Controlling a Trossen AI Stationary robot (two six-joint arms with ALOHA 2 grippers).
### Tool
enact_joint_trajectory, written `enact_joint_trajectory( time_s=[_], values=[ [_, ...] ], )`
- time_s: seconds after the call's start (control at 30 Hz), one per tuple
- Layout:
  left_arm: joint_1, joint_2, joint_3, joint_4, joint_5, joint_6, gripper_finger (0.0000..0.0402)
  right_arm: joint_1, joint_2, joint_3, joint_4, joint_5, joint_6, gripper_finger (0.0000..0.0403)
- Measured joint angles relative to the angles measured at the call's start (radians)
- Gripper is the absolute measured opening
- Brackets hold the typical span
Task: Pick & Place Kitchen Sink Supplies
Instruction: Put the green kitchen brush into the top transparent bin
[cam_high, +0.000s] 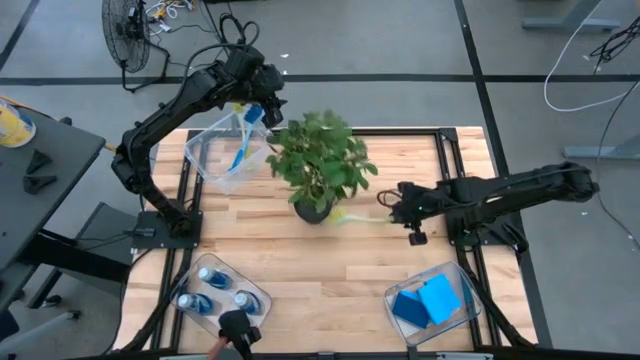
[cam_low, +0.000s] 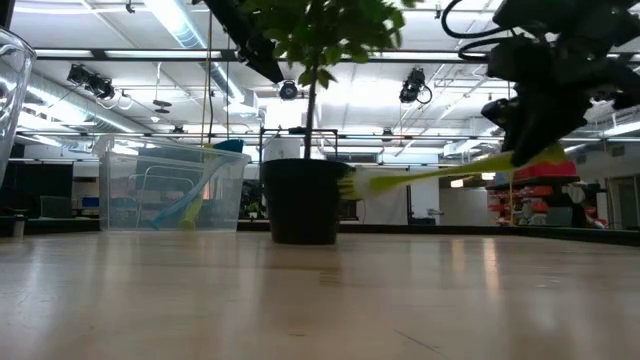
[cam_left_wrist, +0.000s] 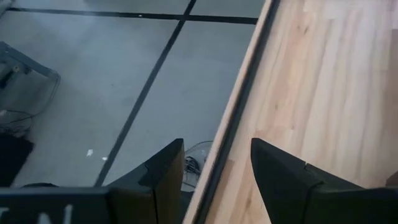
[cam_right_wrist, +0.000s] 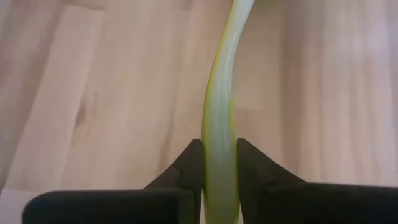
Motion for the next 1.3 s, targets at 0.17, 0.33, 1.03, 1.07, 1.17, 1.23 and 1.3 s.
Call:
enact_joint_trajectory(
  time_s=[0.17, 0.33, 1.03, 1.07, 1.17, 1.23, 1.3],
  values=[
    [0.022, 0.0, 0.0, 0.015, -0.013, 0.004, 0.019, -0.018, -0.003, 0.031, -0.042, 0.012, 0.01, 0.0056],
    [0.033, 0.0, 0.0, 0.019, -0.013, -0.002, 0.019, -0.018, 0.006, 0.033, -0.044, -0.021, -0.005, 0.0057],
    [0.036, 0.0, 0.0, 0.019, 0.002, -0.008, 0.019, 0.003, 0.007, 0.295, -0.047, -0.151, -0.153, 0.0057],
    [0.036, 0.0, 0.0, 0.019, 0.002, -0.009, 0.019, 0.013, 0.007, 0.315, -0.047, -0.15, -0.159, 0.0057],
    [0.036, 0.0, 0.0, 0.019, 0.003, -0.008, 0.019, 0.043, 0.007, 0.361, -0.045, -0.149, -0.157, 0.0057],
    [0.037, 0.0, 0.0, 0.019, 0.003, -0.008, 0.019, 0.063, 0.007, 0.381, -0.045, -0.13, -0.141, 0.0057],
    [0.037, 0.0, 0.0, 0.019, 0.003, -0.007, 0.019, 0.081, 0.007, 0.392, -0.042, -0.121, -0.119, 0.0057]
  ],
)
